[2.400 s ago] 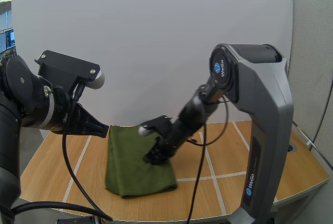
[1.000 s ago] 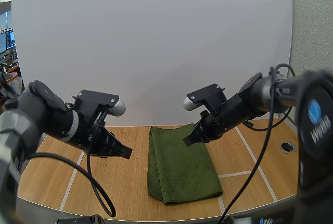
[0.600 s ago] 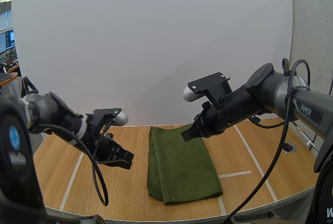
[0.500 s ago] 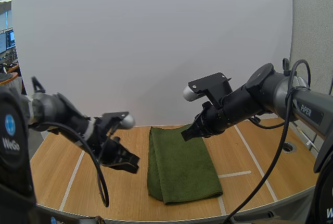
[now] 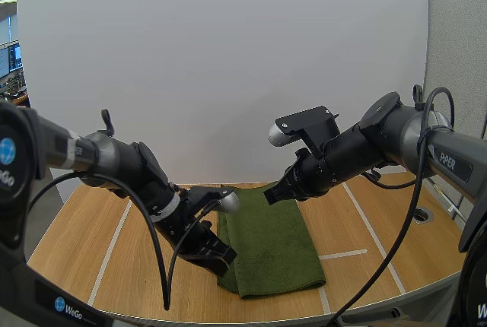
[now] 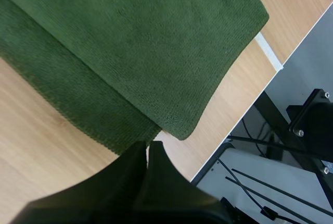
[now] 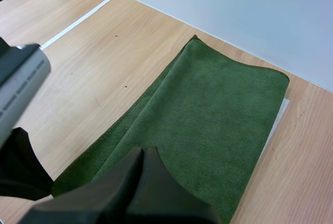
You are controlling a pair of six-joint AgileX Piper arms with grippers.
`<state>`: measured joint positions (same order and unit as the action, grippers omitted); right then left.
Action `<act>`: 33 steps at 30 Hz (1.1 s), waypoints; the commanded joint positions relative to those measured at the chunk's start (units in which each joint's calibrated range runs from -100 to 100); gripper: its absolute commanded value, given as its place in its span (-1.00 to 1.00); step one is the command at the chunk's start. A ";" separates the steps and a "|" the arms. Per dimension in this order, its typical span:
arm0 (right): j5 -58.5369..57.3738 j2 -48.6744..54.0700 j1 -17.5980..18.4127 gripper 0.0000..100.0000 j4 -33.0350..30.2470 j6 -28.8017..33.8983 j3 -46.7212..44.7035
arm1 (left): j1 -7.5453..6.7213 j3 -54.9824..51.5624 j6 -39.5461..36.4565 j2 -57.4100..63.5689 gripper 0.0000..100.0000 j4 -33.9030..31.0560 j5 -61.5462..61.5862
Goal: Fold the towel
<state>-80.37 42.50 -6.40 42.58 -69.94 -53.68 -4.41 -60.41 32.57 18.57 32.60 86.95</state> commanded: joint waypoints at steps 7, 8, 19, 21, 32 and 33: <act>-0.86 0.55 -0.21 -1.00 0.87 0.34 -0.28 | -0.95 2.10 2.53 -10.89 0.09 5.62 4.06; -0.85 0.55 -0.21 -1.00 0.99 0.34 -0.28 | -0.95 2.23 2.91 -11.25 0.12 5.98 4.25; -0.14 0.55 -0.21 -1.00 1.65 0.34 -0.28 | -3.36 2.54 3.39 -17.14 0.14 5.34 -0.29; -0.14 0.55 -0.21 -1.00 1.65 0.34 -0.28 | -3.62 3.60 2.70 -17.57 0.14 4.85 -0.90; -0.14 0.55 -0.21 -1.00 1.65 0.34 -0.28 | -3.62 5.27 2.76 -20.79 0.14 6.13 -4.22; -0.14 0.55 -0.21 -1.00 1.65 0.34 -0.28 | -3.62 5.27 2.76 -21.37 0.14 6.03 -4.22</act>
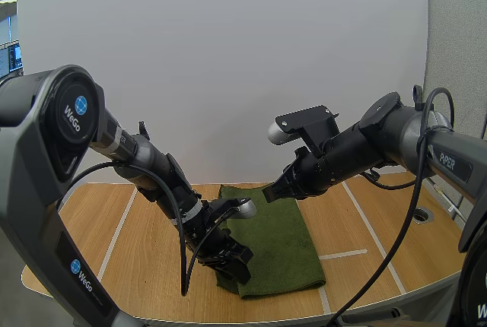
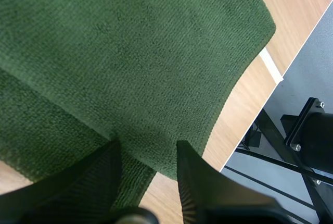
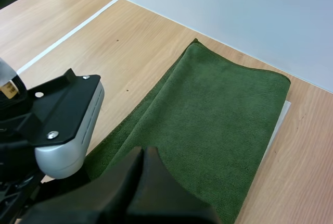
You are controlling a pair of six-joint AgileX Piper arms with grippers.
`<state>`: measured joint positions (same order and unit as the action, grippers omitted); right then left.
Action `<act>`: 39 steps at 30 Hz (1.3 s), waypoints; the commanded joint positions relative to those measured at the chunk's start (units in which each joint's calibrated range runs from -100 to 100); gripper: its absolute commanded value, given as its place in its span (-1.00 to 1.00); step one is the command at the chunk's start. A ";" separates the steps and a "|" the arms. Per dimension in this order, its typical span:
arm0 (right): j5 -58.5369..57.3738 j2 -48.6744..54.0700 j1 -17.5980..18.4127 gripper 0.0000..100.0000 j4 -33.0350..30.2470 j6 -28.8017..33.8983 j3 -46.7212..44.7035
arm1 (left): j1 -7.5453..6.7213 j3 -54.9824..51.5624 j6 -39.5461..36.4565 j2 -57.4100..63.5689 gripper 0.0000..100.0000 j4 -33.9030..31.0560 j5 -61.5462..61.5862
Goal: Fold the towel
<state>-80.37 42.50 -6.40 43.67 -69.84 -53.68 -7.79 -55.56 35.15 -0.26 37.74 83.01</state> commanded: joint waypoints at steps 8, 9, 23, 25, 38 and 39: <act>-0.15 0.55 -0.21 -1.00 1.14 0.24 -0.28 | -0.24 0.42 0.18 -4.18 0.14 1.13 -0.99; -0.15 0.55 -0.21 -1.00 1.64 0.24 -0.28 | -0.24 0.42 0.18 -4.18 0.14 1.28 -0.99; -0.15 0.55 -0.21 -1.00 2.22 0.24 -0.28 | -0.24 0.42 0.39 -4.18 0.07 2.10 2.72; -0.15 0.55 -0.21 -1.00 2.22 0.24 -0.28 | -0.24 0.42 0.39 -4.18 -0.13 2.10 2.72; -0.15 0.55 -0.21 -1.00 2.22 0.24 -0.28 | -0.24 1.74 0.70 -4.05 -1.00 1.35 4.05; -0.15 0.55 -0.21 -1.00 2.22 0.24 -0.28 | -0.24 2.24 0.45 -4.05 -1.00 1.25 5.60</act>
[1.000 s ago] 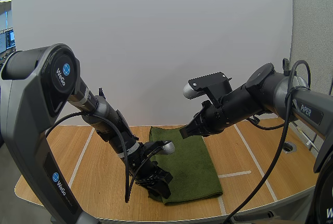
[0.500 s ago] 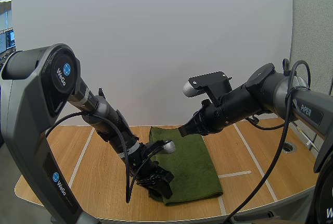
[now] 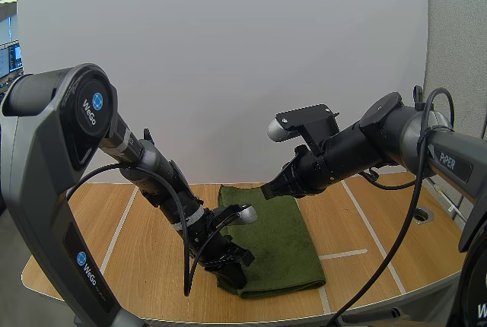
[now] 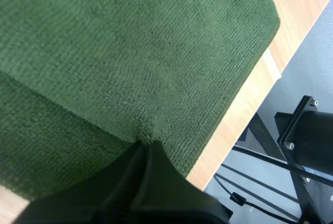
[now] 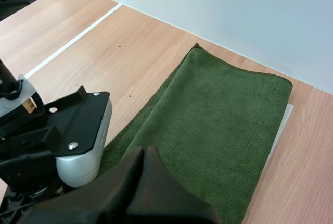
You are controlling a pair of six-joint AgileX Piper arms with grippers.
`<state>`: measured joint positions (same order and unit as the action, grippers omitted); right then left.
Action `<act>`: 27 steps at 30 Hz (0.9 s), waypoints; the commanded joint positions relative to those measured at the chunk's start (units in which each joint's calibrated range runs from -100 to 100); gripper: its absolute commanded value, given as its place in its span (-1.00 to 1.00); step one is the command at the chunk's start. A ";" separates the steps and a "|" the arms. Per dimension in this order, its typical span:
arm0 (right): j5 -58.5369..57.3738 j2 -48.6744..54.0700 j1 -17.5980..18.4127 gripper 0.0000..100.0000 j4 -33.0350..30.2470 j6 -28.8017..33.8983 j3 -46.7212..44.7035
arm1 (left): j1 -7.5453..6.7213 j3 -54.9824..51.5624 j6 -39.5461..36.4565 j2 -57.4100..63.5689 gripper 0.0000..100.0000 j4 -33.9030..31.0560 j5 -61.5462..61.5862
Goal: Fold the towel
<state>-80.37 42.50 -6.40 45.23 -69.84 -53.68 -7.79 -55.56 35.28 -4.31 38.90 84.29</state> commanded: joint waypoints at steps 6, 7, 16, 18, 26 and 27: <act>0.55 0.55 -0.21 -1.00 0.66 0.24 -0.28 | -0.24 2.75 -1.10 1.65 -1.00 -3.29 6.67; 0.55 0.55 -0.21 -1.00 0.66 0.24 -0.28 | -0.24 2.75 -1.47 2.15 -1.00 -4.43 6.82; 0.71 0.55 -0.21 -1.00 0.66 0.24 -0.28 | -0.24 3.18 -3.78 9.24 -1.00 -10.27 7.93; 0.71 0.55 -0.21 -1.00 0.66 0.24 -0.28 | -0.24 3.61 -4.25 10.31 -1.00 -10.54 8.26; 0.71 0.55 -0.21 -1.00 0.53 0.24 -0.28 | -0.24 6.32 -5.65 11.86 -1.00 -13.17 10.94; 0.71 0.55 -0.21 -1.00 0.42 0.24 -0.28 | -0.24 6.91 -5.92 11.86 -1.00 -13.77 11.60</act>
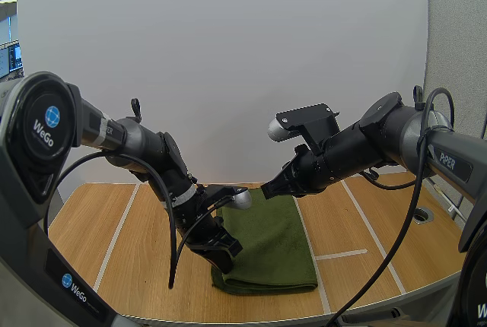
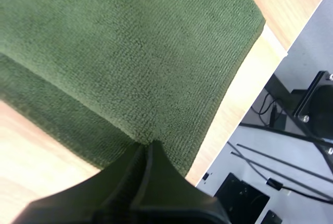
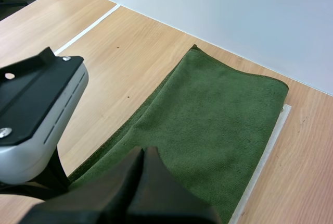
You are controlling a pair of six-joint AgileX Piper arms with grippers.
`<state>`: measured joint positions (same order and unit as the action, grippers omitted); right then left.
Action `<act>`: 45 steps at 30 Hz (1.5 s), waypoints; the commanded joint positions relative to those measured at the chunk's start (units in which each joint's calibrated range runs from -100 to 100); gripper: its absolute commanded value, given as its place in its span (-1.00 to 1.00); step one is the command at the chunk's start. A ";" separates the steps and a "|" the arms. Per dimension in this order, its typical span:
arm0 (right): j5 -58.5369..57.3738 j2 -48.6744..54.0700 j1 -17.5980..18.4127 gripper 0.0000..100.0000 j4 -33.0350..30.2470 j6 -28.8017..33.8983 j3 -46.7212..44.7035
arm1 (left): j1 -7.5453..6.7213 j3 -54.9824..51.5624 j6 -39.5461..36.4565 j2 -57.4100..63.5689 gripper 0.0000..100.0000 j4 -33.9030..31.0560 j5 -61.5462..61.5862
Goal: Fold the towel
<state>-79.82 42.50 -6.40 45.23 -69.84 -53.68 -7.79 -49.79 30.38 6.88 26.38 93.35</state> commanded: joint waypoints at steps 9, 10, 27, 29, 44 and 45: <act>0.15 0.55 -0.21 -1.00 -0.03 0.24 -0.28 | -0.15 1.02 -1.95 0.67 -1.00 -6.47 -1.04; 0.15 0.55 -0.21 -1.00 -0.03 0.24 -0.28 | -0.15 0.80 -1.95 0.67 -1.00 -6.47 -1.80; 0.15 0.55 -0.21 -1.00 -0.03 0.24 -0.28 | -0.15 -2.33 0.67 0.02 -1.00 -1.73 -10.01; 0.15 0.55 -0.21 -1.00 -0.03 0.24 -0.28 | -0.15 -2.33 0.67 0.02 -1.00 -1.73 -10.01; -4.19 0.66 -0.21 -1.00 -4.53 0.35 -0.28 | -0.15 1.62 0.67 1.52 0.62 -2.85 -6.24; -5.22 0.66 -0.21 -1.00 -5.19 0.45 -0.28 | -0.15 3.18 0.67 2.19 0.61 -3.18 -6.24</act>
<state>-82.43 42.50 -6.40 41.81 -69.66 -53.68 -7.79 -49.29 30.82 7.48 23.33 86.65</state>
